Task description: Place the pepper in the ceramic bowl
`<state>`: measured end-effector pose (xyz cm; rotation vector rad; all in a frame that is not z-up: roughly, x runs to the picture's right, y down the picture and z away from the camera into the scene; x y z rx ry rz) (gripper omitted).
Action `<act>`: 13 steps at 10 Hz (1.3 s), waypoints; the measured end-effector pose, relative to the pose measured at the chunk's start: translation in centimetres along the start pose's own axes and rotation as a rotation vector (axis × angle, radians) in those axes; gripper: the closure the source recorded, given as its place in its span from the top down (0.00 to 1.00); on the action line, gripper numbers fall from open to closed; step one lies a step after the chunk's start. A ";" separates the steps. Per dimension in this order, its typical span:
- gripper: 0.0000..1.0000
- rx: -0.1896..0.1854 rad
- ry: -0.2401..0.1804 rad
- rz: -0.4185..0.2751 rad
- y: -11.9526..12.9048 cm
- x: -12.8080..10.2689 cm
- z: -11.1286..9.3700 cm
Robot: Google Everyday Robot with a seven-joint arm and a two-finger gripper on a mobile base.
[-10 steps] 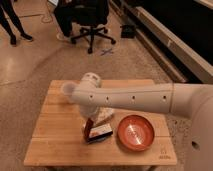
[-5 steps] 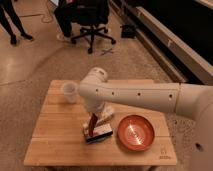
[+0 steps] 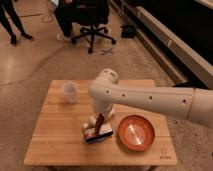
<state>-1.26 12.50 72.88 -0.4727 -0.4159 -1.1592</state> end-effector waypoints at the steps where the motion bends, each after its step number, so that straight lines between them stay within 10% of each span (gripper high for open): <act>1: 0.27 0.023 -0.005 0.008 0.0 -0.3 -0.3; 13: 0.27 0.032 0.014 0.097 5.9 2.6 0.8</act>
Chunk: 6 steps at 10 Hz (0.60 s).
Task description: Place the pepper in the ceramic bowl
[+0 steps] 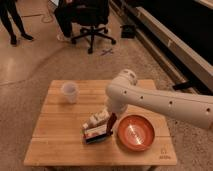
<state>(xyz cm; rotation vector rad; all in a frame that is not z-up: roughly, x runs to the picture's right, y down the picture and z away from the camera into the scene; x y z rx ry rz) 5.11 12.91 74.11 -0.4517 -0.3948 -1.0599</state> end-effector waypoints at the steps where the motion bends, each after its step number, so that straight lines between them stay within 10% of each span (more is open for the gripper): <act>1: 0.27 -0.005 -0.001 0.002 -0.1 0.1 0.9; 6: 0.27 -0.008 0.003 0.044 3.3 1.8 1.2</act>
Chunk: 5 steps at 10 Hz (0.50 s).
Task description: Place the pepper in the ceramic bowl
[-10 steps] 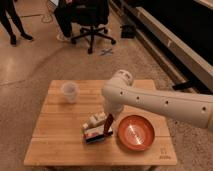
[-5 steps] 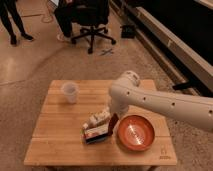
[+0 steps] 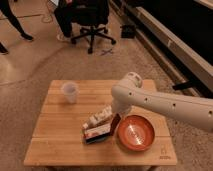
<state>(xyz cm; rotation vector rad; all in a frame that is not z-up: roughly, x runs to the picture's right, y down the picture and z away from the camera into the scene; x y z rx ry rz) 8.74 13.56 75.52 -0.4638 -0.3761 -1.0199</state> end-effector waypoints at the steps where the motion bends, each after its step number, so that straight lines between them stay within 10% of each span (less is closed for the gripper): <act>1: 0.27 0.001 -0.009 0.009 0.5 0.0 0.2; 5: 0.27 0.006 -0.002 0.062 -0.5 -0.2 0.5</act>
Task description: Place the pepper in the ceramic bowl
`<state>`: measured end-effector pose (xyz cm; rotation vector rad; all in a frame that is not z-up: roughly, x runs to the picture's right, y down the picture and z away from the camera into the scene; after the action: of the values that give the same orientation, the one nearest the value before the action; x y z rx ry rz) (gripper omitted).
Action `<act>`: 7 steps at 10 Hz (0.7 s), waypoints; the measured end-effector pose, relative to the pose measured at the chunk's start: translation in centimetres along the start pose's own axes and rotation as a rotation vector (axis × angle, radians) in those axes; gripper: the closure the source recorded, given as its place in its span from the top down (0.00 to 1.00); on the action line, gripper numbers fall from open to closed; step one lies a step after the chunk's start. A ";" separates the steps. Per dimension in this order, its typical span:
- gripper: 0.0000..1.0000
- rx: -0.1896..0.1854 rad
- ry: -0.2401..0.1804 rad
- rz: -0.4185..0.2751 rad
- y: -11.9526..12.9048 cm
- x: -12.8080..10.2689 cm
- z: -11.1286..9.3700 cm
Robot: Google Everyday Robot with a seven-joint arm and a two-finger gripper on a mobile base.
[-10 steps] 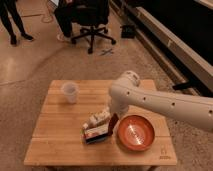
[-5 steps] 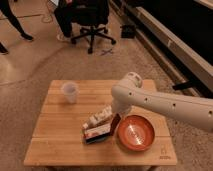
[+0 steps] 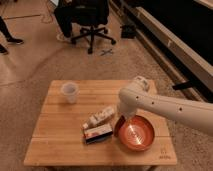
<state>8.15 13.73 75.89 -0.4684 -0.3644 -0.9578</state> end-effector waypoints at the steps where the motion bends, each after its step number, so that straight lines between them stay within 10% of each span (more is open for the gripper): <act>1: 0.27 -0.009 -0.007 -0.010 0.7 0.1 -0.1; 7: 0.27 -0.027 0.000 0.038 2.6 0.3 1.0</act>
<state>10.40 15.34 76.26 -0.4989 -0.3421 -0.9270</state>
